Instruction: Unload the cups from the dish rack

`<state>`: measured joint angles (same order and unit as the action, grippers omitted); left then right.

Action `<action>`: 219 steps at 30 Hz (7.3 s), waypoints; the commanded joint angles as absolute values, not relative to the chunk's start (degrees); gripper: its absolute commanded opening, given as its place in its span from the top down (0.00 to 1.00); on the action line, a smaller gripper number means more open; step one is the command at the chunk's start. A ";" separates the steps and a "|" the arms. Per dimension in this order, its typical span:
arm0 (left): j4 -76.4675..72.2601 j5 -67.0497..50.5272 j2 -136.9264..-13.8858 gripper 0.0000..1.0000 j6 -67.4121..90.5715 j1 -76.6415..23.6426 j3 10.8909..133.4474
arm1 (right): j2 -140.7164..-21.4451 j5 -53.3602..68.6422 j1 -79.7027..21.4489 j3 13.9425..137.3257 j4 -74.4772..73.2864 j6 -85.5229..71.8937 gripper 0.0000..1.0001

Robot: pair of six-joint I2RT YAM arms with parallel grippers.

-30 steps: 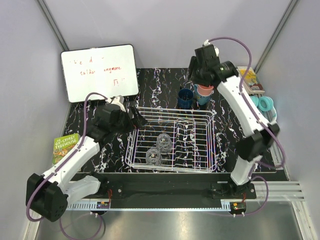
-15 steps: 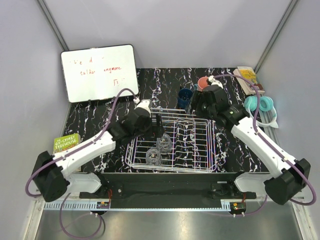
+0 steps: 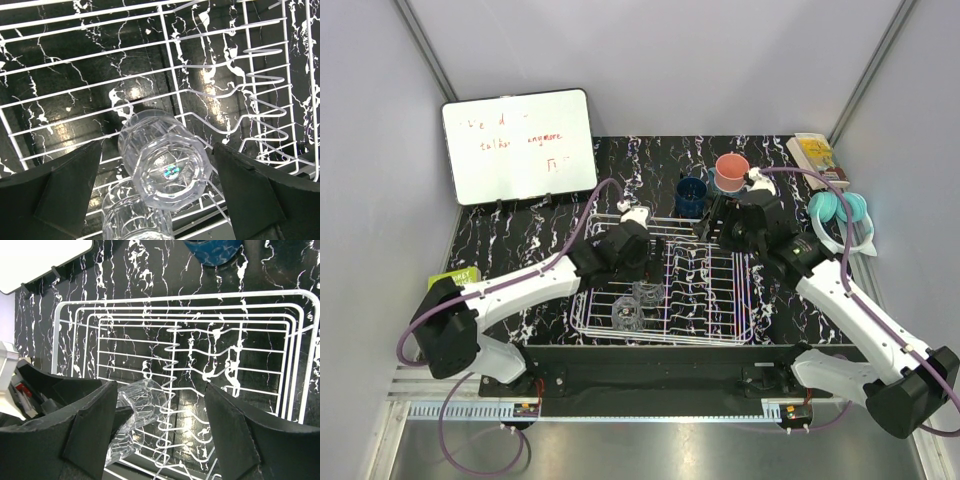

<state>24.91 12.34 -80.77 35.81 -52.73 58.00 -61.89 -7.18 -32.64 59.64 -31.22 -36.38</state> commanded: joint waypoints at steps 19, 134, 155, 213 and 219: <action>24.26 16.43 -90.53 0.23 36.65 -55.63 61.17 | -59.77 -4.83 -33.22 55.37 -25.75 -37.35 0.23; -18.83 -30.08 -61.79 0.11 55.38 -24.98 48.59 | -53.71 7.39 -46.32 50.98 3.09 -36.57 1.00; 2.28 -18.55 -51.86 0.01 49.92 -19.77 44.83 | -68.98 -32.96 -30.25 79.96 -43.84 -32.60 1.00; 8.44 -18.90 -49.92 0.01 47.99 -19.78 36.56 | -120.24 -17.67 -5.27 97.57 -48.26 -34.01 0.91; 8.70 -18.72 -48.87 0.01 48.34 -19.69 35.86 | -118.83 -17.49 -5.27 95.98 -47.55 -34.19 0.87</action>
